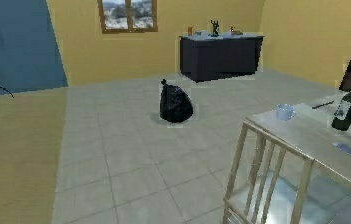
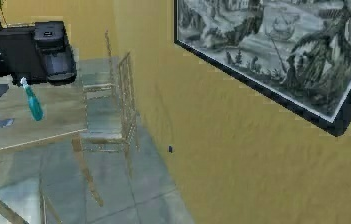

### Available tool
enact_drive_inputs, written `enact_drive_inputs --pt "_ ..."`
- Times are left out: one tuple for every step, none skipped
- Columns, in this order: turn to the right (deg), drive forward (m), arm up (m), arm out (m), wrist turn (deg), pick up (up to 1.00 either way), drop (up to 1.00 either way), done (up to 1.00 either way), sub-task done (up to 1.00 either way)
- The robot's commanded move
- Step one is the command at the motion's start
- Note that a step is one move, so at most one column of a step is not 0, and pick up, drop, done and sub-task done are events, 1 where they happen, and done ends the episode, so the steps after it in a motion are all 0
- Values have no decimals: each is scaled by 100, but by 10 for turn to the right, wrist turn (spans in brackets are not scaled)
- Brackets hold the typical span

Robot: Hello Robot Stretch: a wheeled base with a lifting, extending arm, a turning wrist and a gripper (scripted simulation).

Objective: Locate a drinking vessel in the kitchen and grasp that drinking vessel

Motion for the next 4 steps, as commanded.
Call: enact_drive_inputs --pt "0 85 0 0 0 0 0 0 0" --pt "240 0 0 0 0 0 0 0 0" --pt "0 30 0 0 0 0 0 0 0" --pt "-330 0 0 0 0 0 0 0 0"
